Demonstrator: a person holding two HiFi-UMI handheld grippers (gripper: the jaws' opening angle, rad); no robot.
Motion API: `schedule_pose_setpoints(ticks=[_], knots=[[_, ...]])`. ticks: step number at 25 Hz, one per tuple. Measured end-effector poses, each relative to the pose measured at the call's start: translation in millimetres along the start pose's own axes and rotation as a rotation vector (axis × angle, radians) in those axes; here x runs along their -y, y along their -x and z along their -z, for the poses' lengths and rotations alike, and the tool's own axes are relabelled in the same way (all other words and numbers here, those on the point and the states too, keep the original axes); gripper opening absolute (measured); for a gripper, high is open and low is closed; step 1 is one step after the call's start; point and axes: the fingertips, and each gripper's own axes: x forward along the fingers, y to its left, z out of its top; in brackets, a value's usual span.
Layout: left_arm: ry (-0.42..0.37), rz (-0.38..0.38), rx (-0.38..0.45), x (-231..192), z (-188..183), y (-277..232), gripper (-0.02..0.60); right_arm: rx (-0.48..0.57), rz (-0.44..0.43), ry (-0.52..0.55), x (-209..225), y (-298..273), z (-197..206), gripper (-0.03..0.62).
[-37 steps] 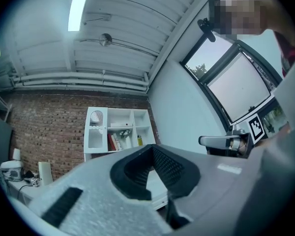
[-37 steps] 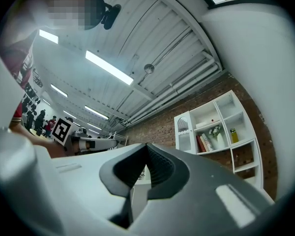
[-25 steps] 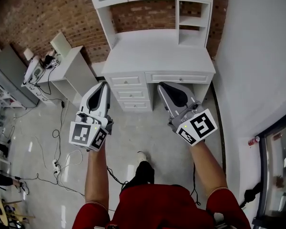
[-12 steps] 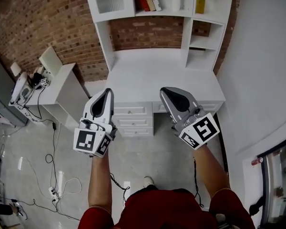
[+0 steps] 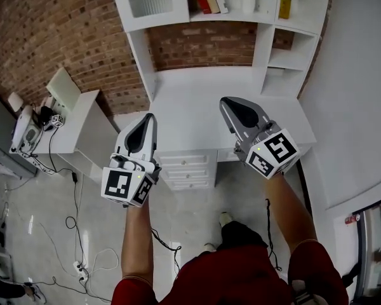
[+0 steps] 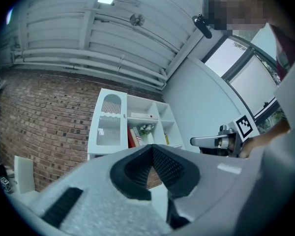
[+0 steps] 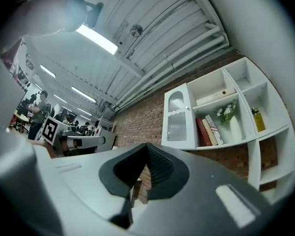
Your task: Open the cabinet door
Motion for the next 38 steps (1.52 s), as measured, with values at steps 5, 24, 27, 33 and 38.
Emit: schedule_pose_setpoints(ticks=[5,24,27,33,38], knots=[[-0.006,-0.016,-0.013,-33,17,-36,0.003,-0.006,-0.008,0.004,44,-50,17,0.012],[-0.059,-0.125,-0.061,-148,83,-241,0.002,0.047,-0.128,0.013,255,-262,44,0.073],[-0.065,-0.140,-0.077,-160,93,-255,0.003,0.035,-0.137,0.012,276,-293,47,0.119],[-0.092,-0.149,-0.080,-185,96,-267,0.003,-0.022,-0.133,0.001,300,-343,56,0.161],[-0.096,-0.149,-0.068,-203,96,-271,0.002,-0.071,-0.106,-0.007,312,-369,63,0.173]])
